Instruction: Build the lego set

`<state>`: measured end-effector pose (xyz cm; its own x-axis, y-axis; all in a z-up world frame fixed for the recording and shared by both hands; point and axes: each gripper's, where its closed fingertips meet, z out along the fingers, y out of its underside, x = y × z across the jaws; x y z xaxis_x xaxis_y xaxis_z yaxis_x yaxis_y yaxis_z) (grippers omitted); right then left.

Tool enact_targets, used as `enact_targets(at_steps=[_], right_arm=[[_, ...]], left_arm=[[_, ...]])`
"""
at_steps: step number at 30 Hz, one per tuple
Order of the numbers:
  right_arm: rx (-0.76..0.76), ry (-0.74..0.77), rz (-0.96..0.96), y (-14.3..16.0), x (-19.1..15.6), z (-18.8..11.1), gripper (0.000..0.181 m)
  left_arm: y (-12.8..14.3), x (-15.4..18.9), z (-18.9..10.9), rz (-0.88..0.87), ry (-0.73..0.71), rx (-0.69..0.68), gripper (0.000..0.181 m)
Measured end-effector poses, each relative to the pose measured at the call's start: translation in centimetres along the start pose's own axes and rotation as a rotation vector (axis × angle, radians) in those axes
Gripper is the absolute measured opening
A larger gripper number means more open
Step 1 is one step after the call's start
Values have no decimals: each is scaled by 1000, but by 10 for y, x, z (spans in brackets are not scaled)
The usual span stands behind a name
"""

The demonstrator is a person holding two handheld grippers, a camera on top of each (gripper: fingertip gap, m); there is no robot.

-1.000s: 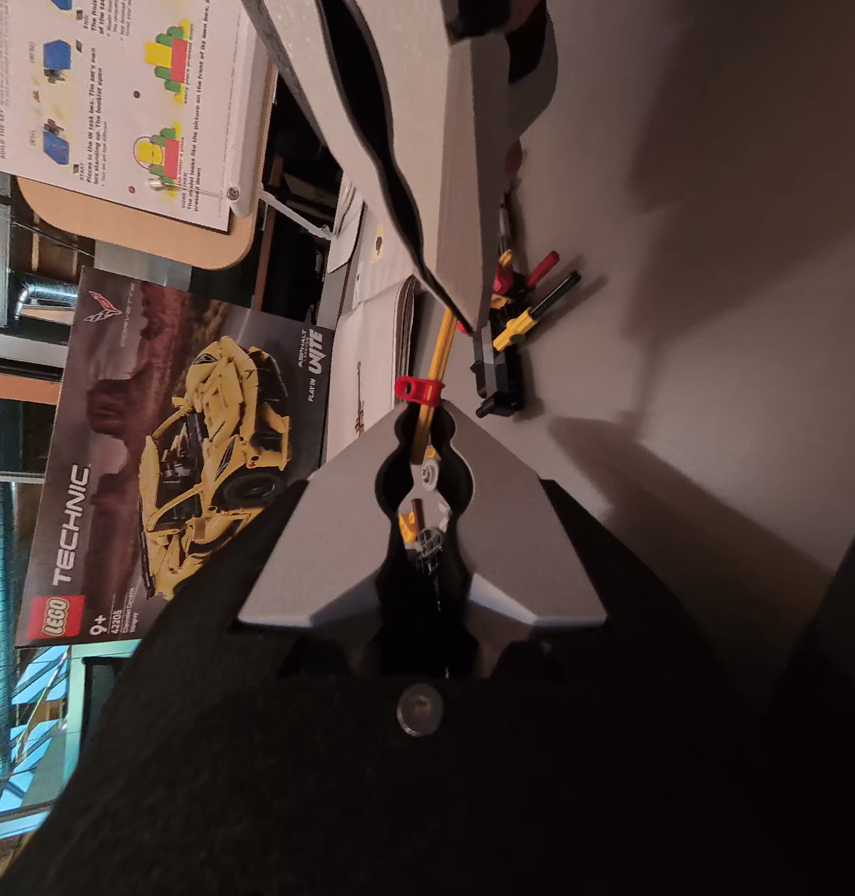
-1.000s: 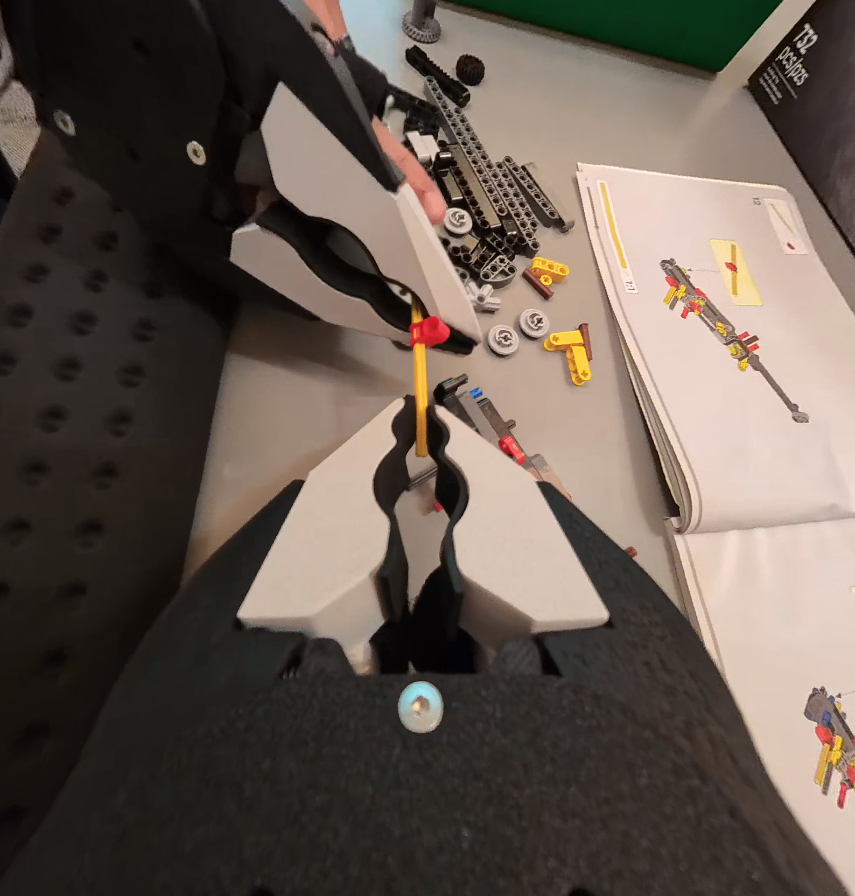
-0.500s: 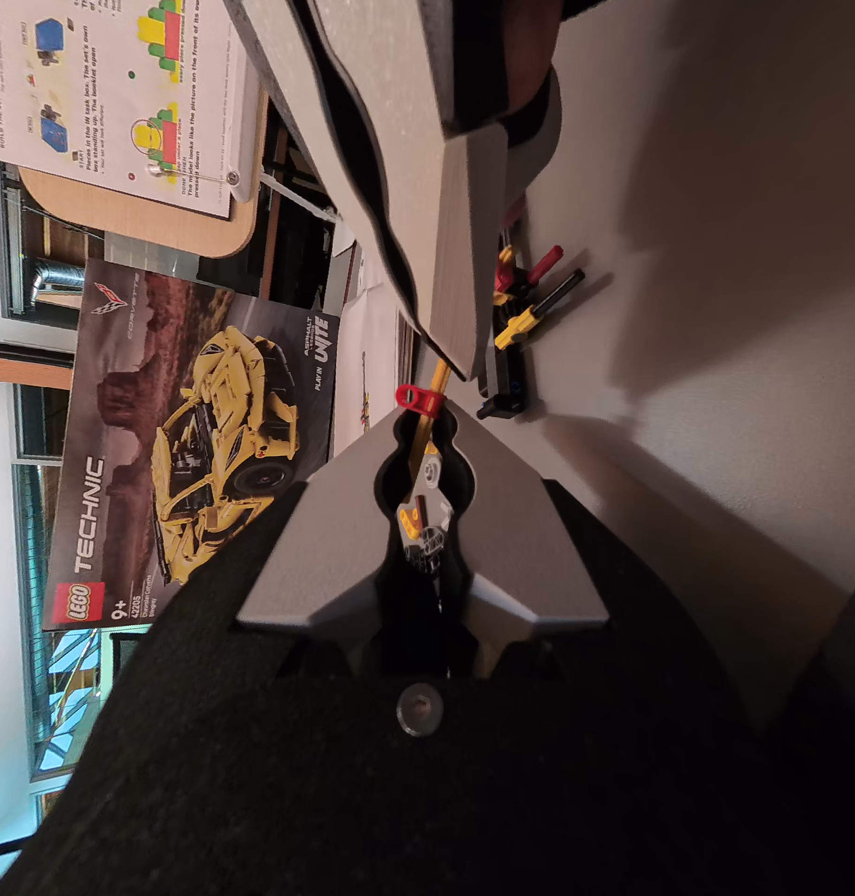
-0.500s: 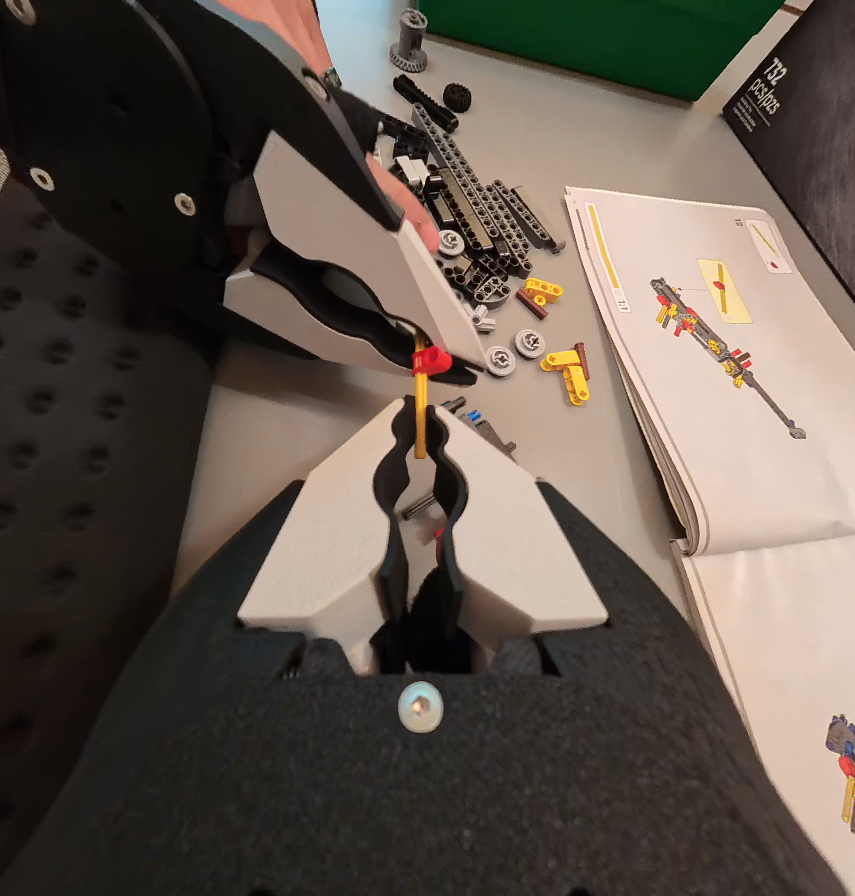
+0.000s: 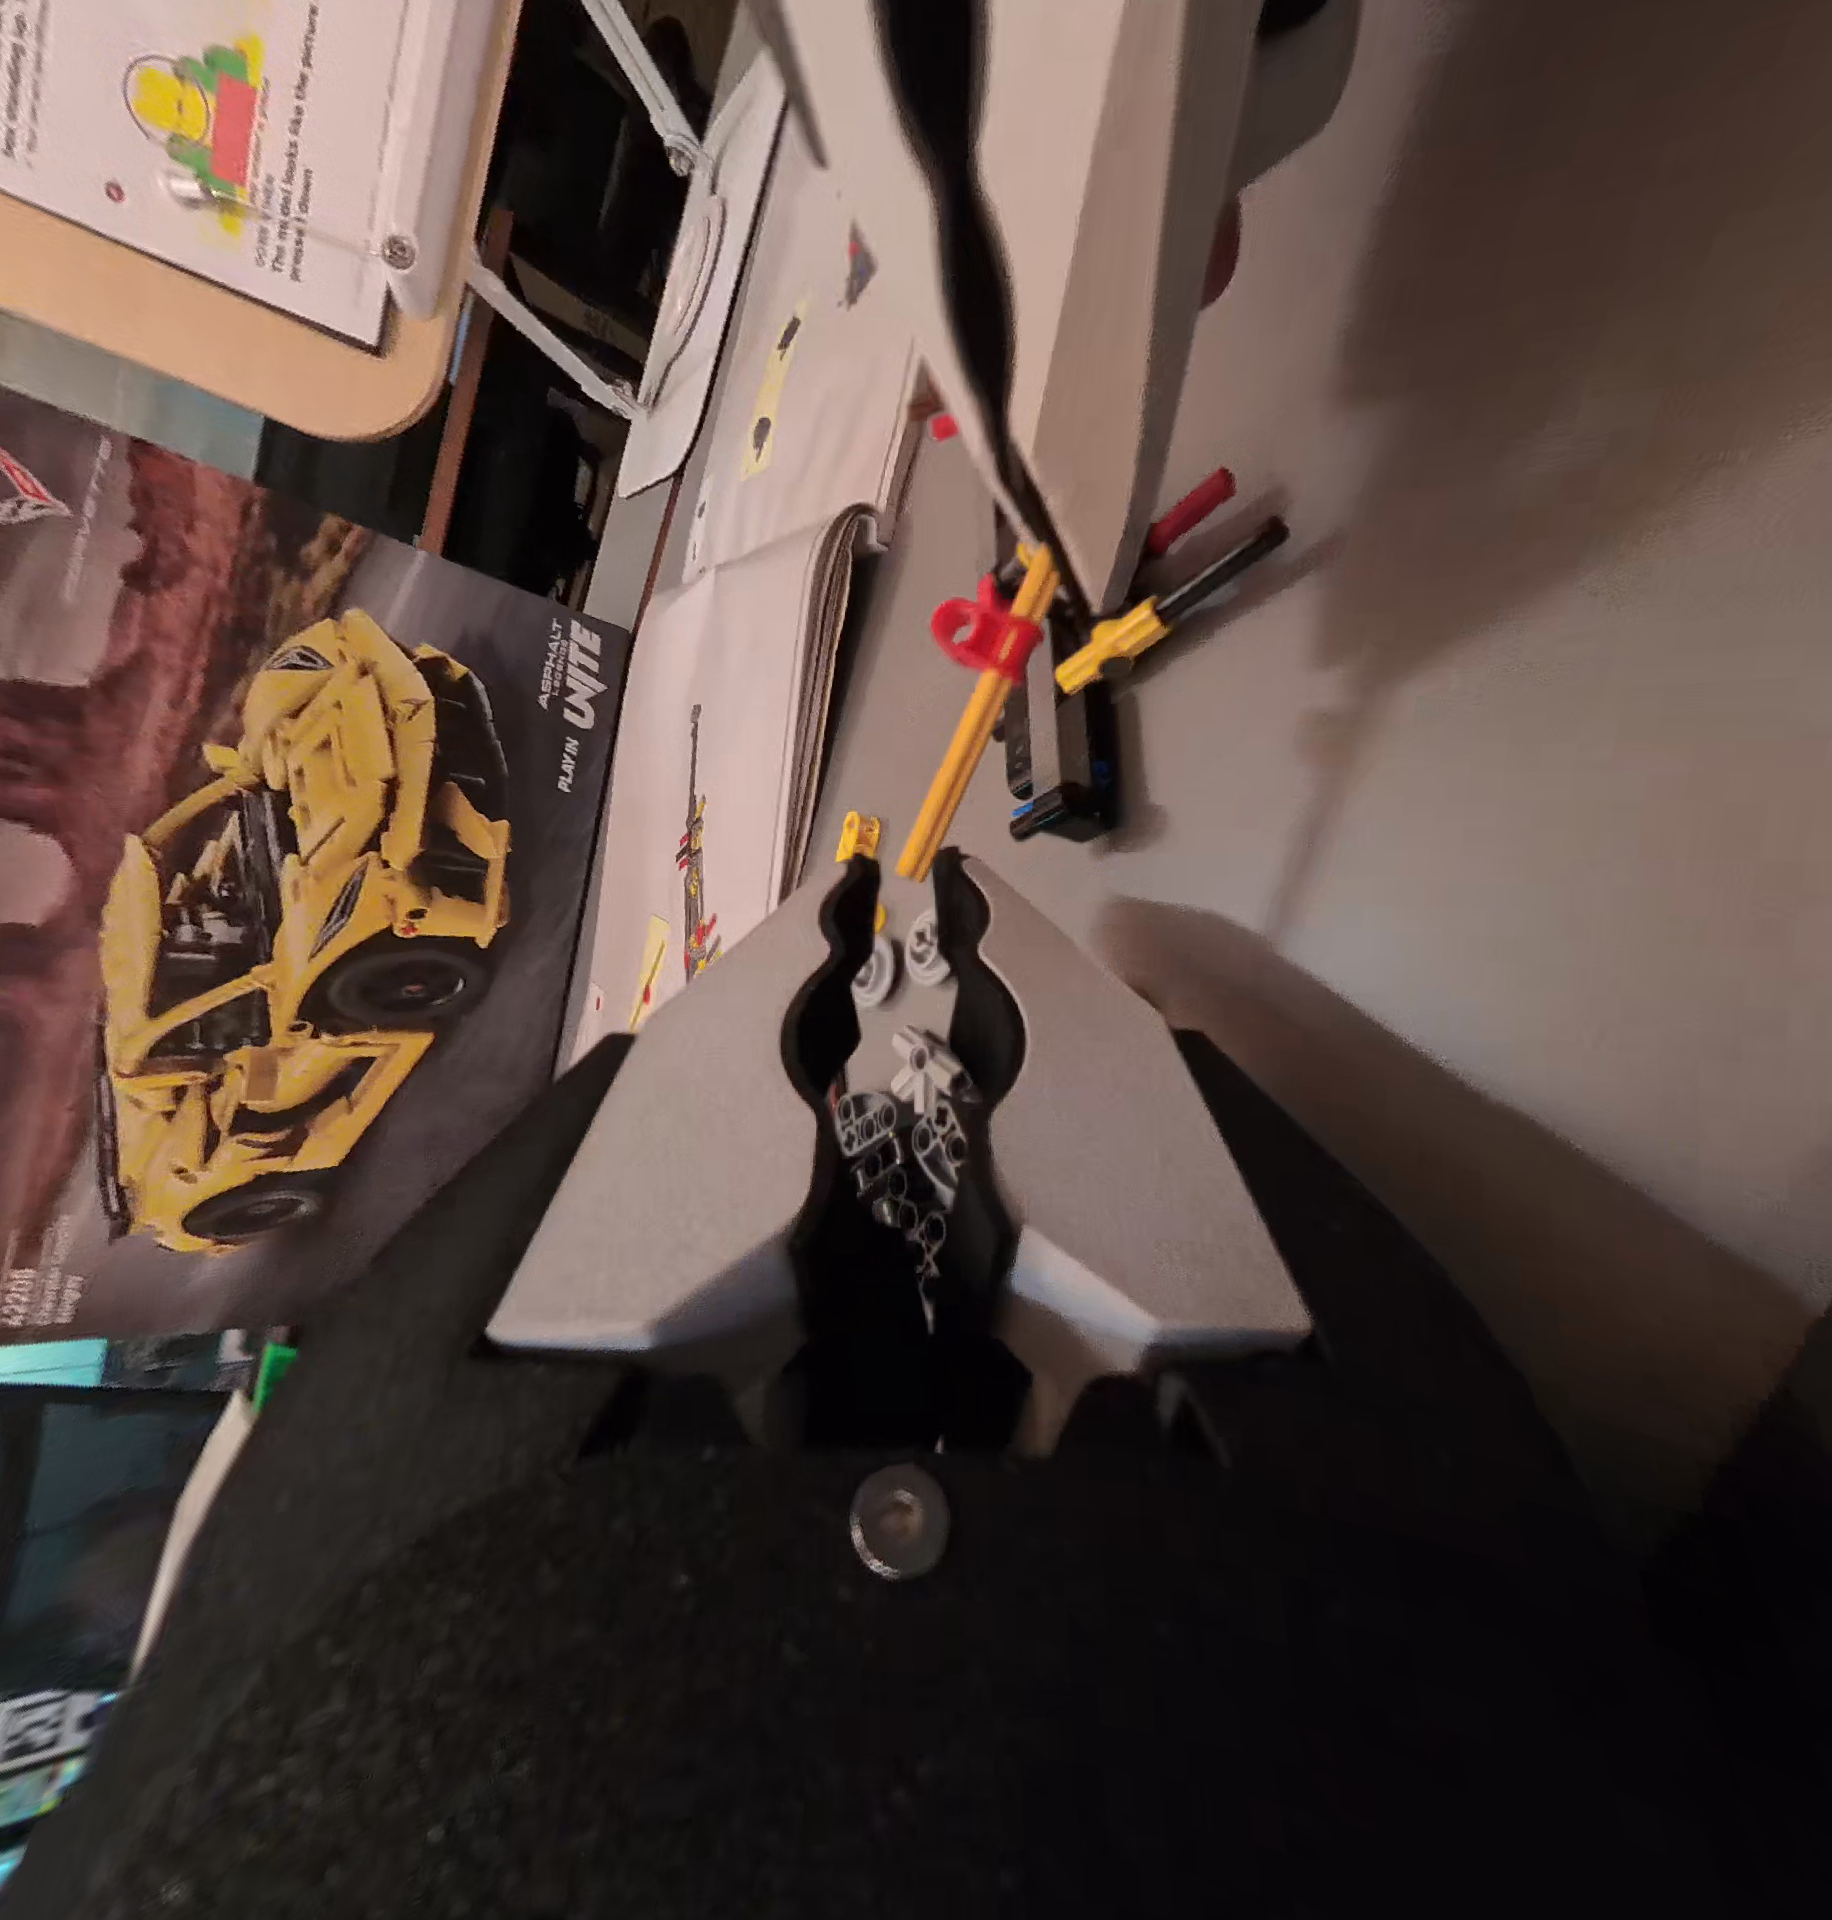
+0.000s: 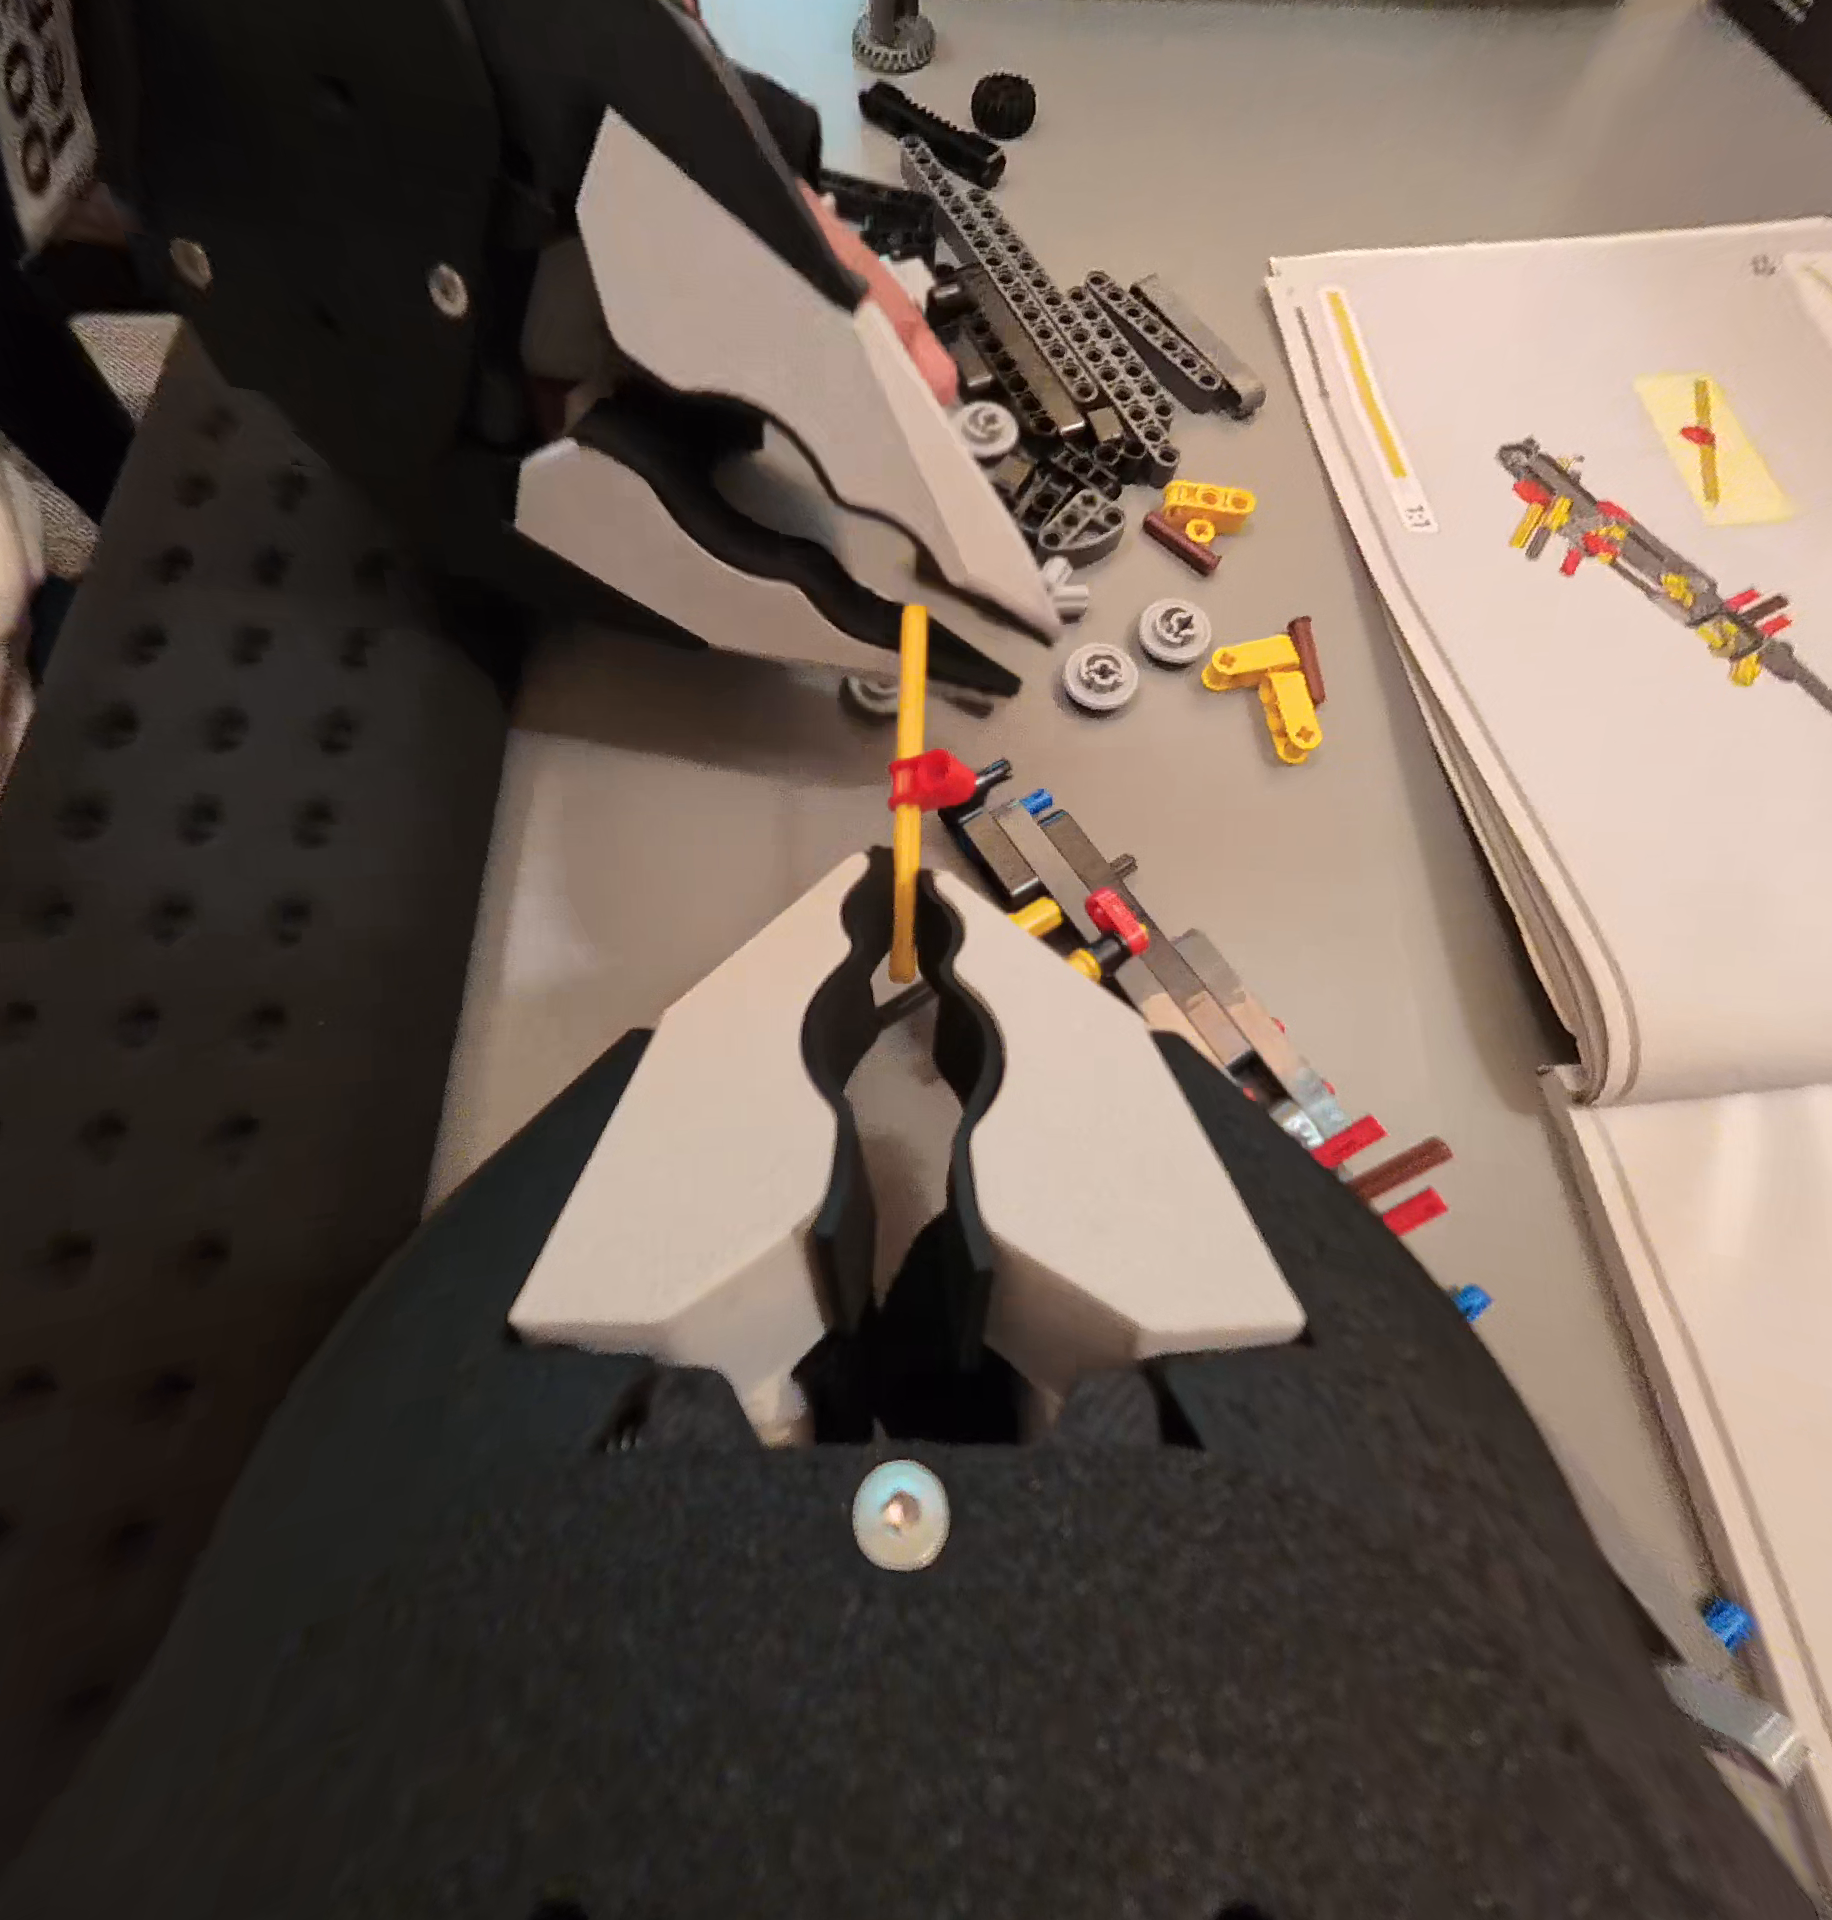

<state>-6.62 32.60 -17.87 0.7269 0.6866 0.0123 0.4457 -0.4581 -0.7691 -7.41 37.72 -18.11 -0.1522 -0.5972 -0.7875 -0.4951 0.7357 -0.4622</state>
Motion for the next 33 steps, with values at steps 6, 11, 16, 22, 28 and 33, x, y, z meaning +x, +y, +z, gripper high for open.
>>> enact_targets(at_steps=[6, 11, 16, 22, 28, 33], right_arm=[[17, -71, 36, -1, -6, -5, 3], [29, -82, 26, 0, -7, -6, 3], [8, 99, -215, -4, -1, -3, 3], [-65, 213, -357, -6, 1, 2, 3], [-142, 265, -462, 0, 1, 10, 3], [-78, 162, -296, 3, 0, 9, 5]], left_arm=[[-20, 5, -9, 70, -9, 114, 22], [-26, 10, -14, 107, 0, 139, 3], [-23, 15, -12, -1, 113, 128, 2], [-25, 15, -13, 28, 97, 128, 2], [-26, 22, -12, 84, 94, 114, 2], [-27, 25, -10, -4, 166, 133, 3]])
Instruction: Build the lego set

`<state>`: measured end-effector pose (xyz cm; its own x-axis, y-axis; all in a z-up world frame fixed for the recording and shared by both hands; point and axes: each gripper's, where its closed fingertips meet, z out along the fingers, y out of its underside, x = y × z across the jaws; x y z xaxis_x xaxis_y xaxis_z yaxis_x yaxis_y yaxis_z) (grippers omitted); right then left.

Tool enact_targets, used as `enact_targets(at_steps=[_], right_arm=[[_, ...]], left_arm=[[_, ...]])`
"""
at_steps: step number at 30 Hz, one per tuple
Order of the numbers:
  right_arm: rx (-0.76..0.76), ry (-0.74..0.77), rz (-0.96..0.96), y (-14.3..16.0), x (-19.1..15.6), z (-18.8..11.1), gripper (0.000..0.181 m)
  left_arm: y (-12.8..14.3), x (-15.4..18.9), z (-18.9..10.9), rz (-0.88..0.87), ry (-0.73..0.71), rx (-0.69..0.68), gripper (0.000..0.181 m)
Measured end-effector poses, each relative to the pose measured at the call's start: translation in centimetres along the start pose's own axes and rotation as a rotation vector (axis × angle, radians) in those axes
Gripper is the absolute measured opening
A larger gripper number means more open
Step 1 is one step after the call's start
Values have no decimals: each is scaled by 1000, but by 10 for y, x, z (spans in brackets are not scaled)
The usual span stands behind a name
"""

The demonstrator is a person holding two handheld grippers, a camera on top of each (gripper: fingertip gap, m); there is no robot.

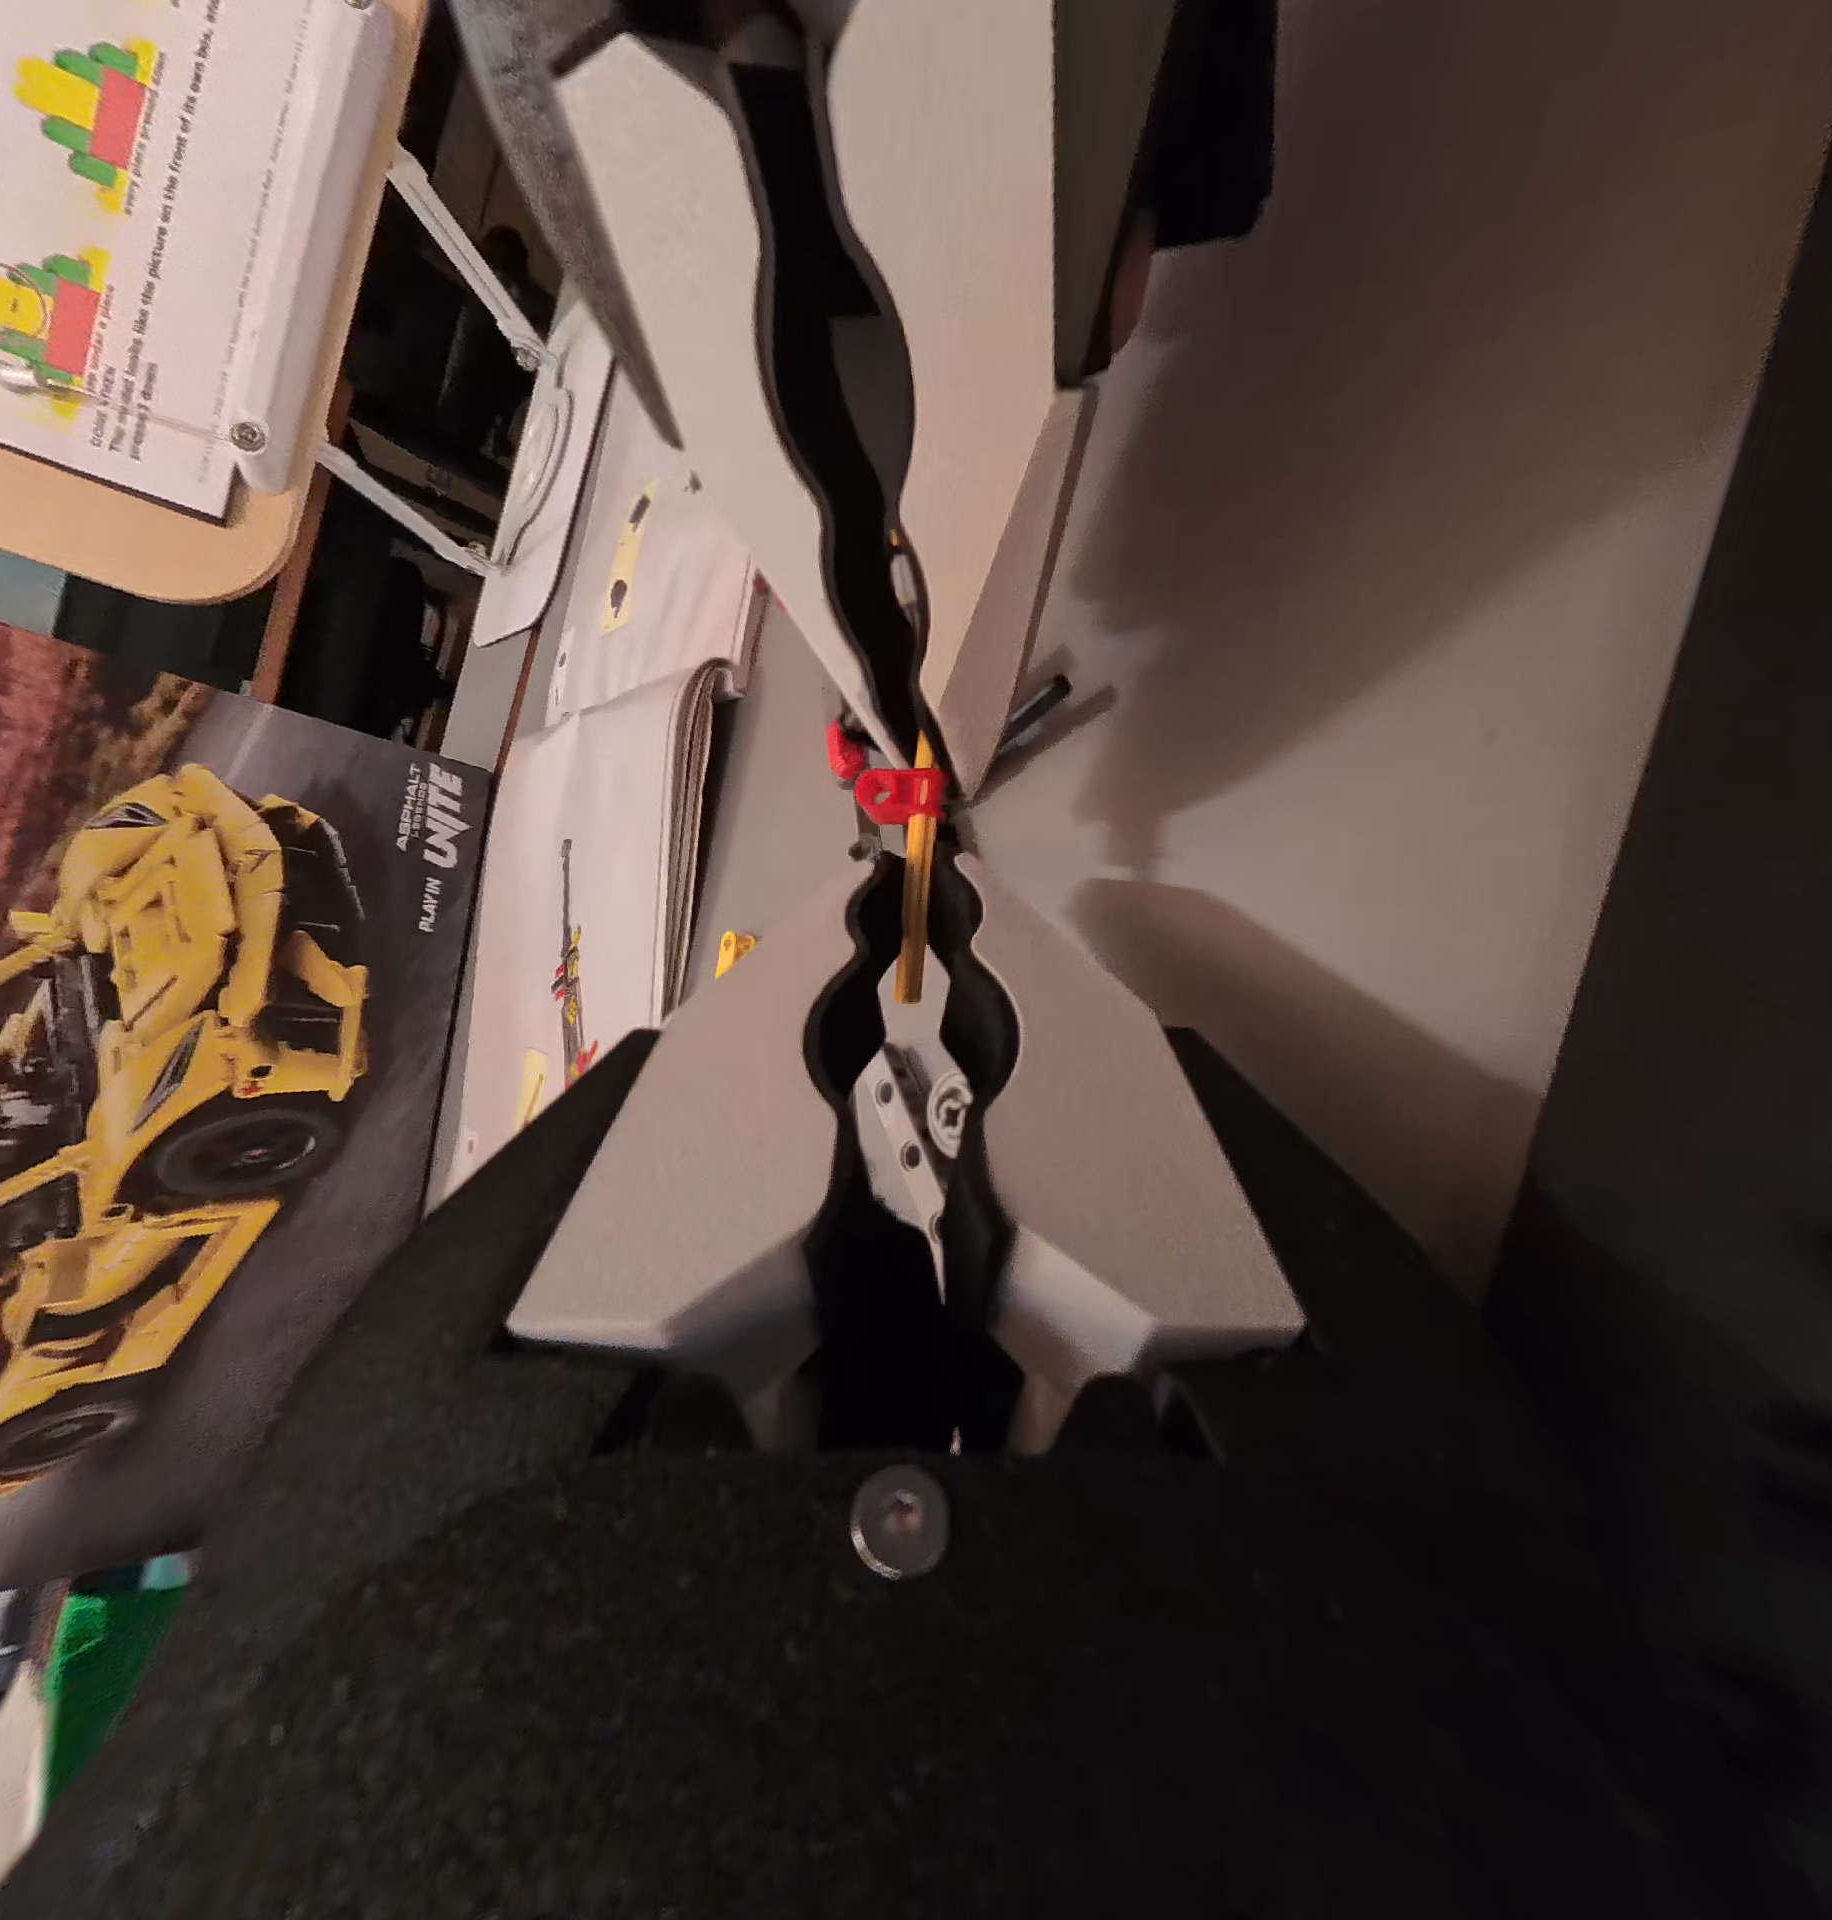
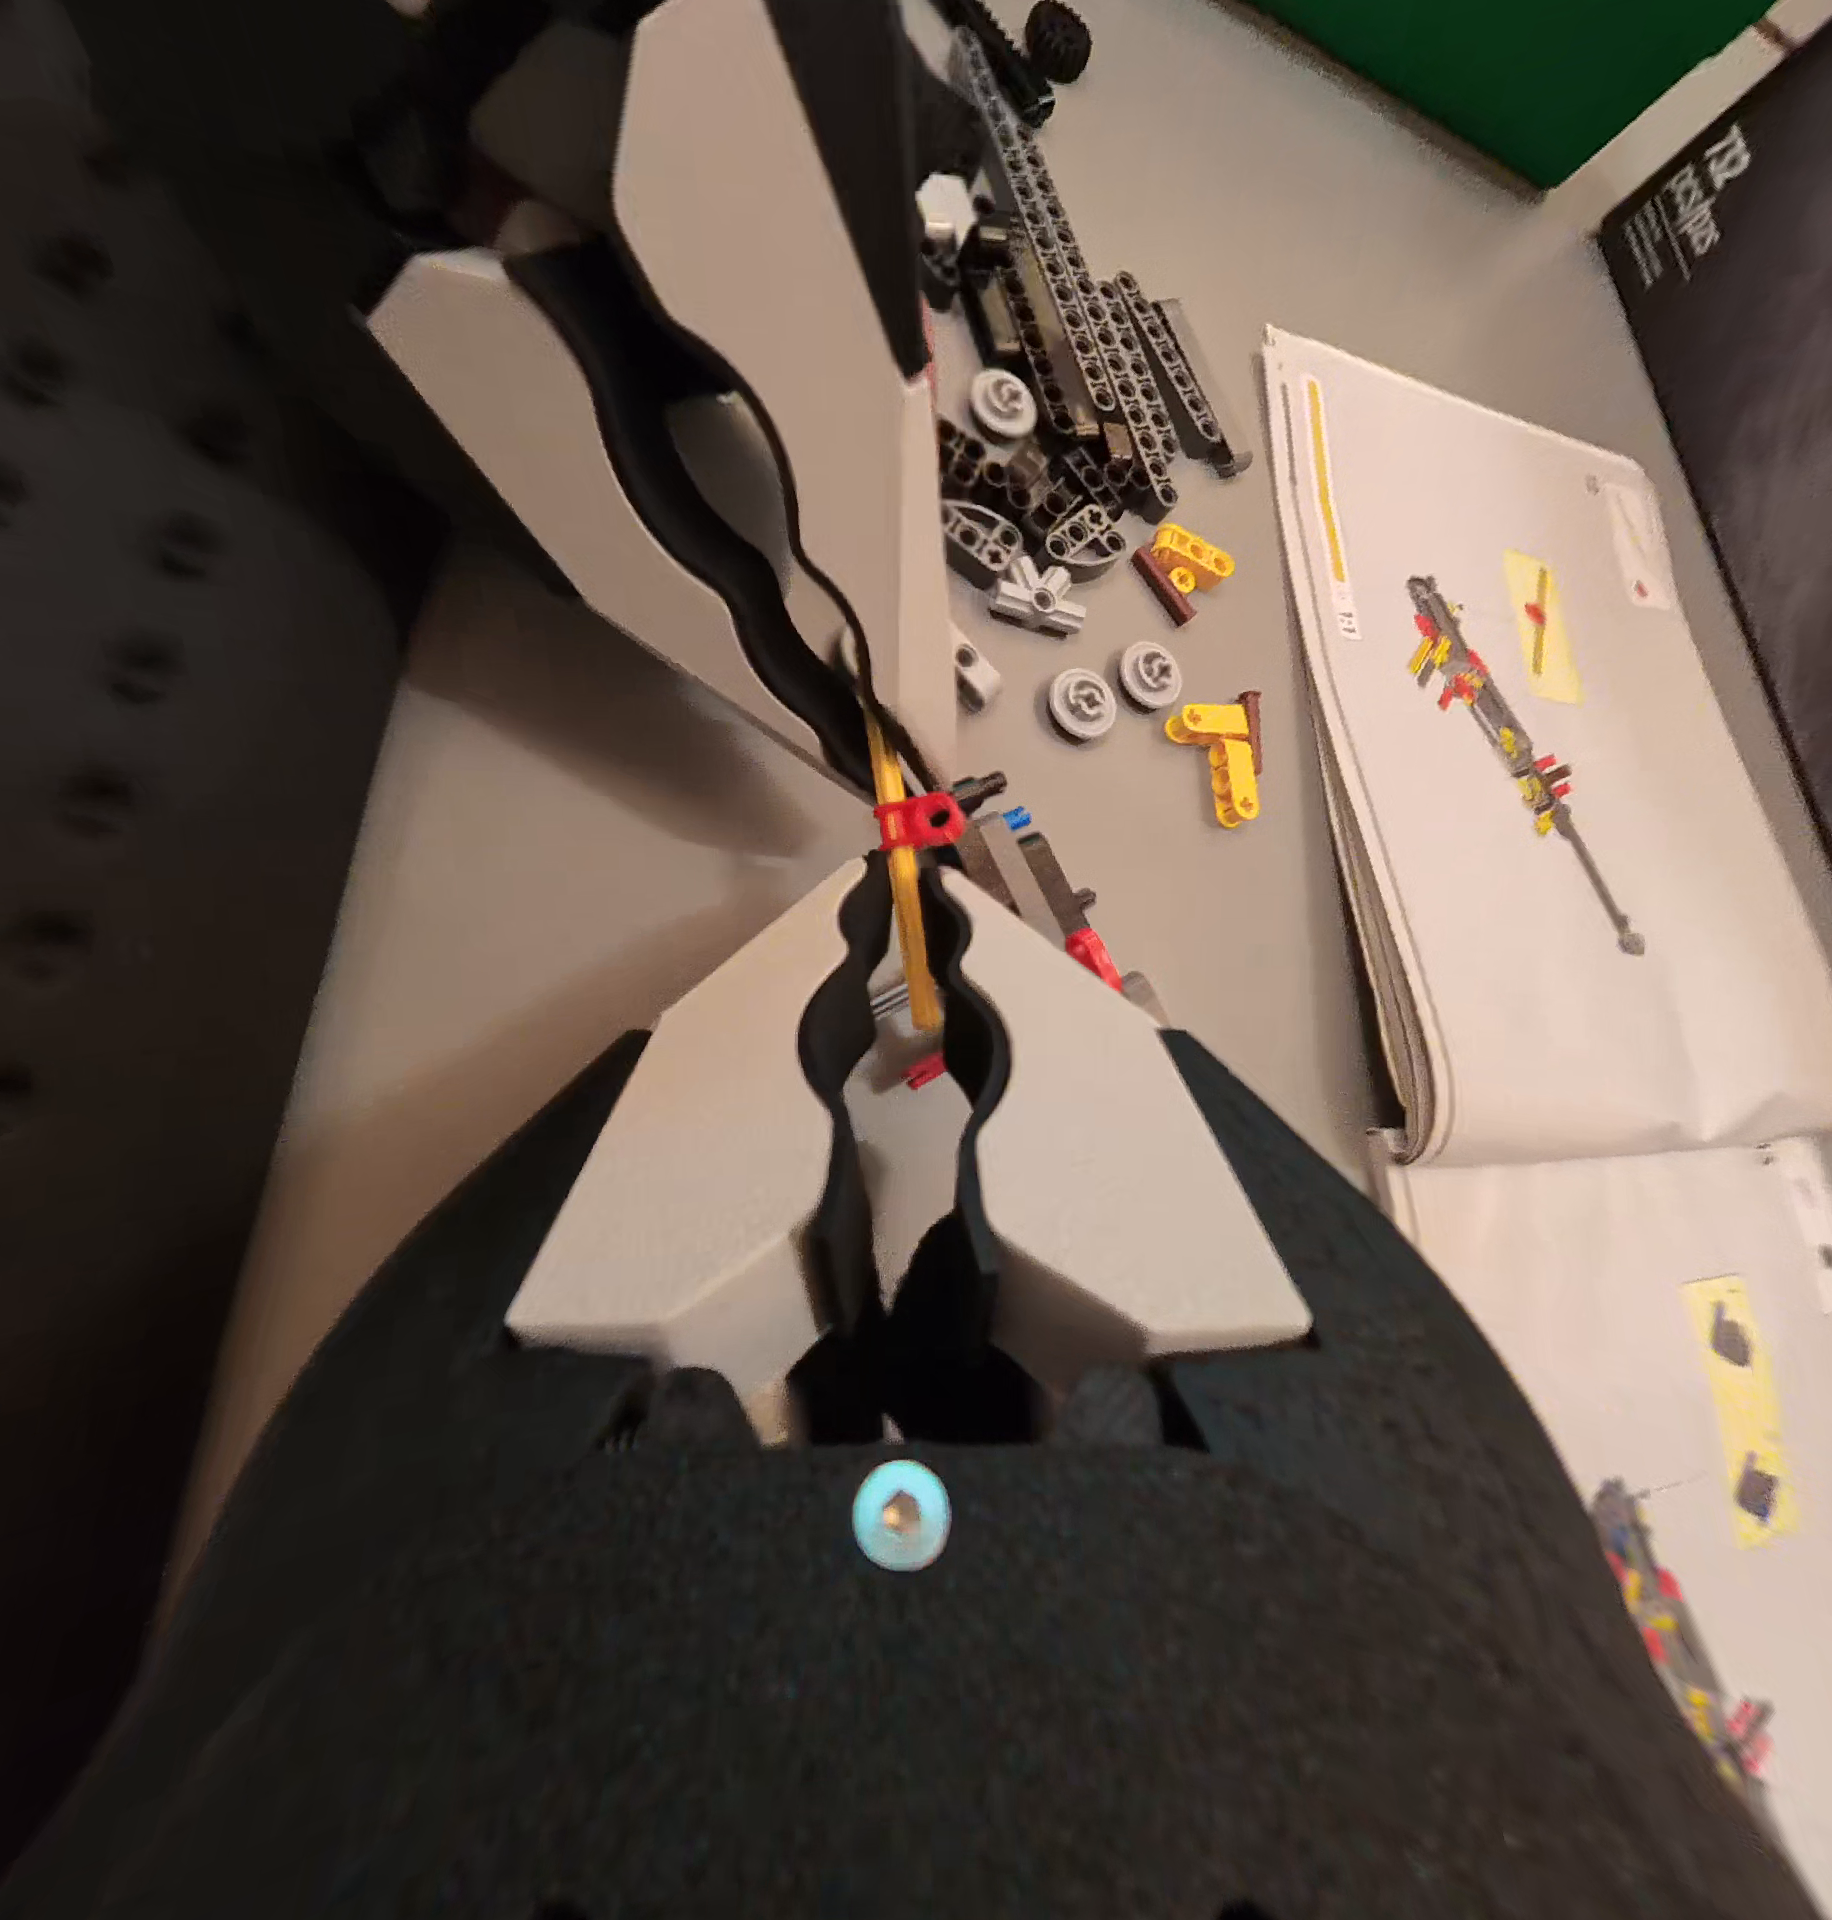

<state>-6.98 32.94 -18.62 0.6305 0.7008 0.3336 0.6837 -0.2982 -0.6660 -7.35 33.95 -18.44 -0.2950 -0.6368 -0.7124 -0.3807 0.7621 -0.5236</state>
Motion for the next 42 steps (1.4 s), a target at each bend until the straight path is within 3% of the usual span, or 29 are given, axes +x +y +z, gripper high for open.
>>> enact_targets(at_steps=[9, 13, 28, 31, 37, 40, 42], right_arm=[[230, -154, 253, -17, 6, -20, 12], [339, -228, 333, -31, 5, -29, 3], [357, -190, 327, -33, 11, -29, 3], [361, -129, 359, -32, 25, -35, 3], [425, 251, 689, -24, 90, -56, 3], [532, 296, 928, -22, 104, -52, 3], [515, 283, 969, -22, 105, -42, 3]], left_arm=[[-8, -11, -10, -328, 147, 138, 3], [-9, -11, -10, -278, 111, 134, 3], [-9, -20, -12, -355, 95, 157, 5], [3, -37, -11, -472, 45, 141, 20], [51, -92, -20, -989, -38, 169, 29], [76, -115, -28, -1152, -105, 206, 29], [88, -124, -34, -1188, -147, 218, 33]])
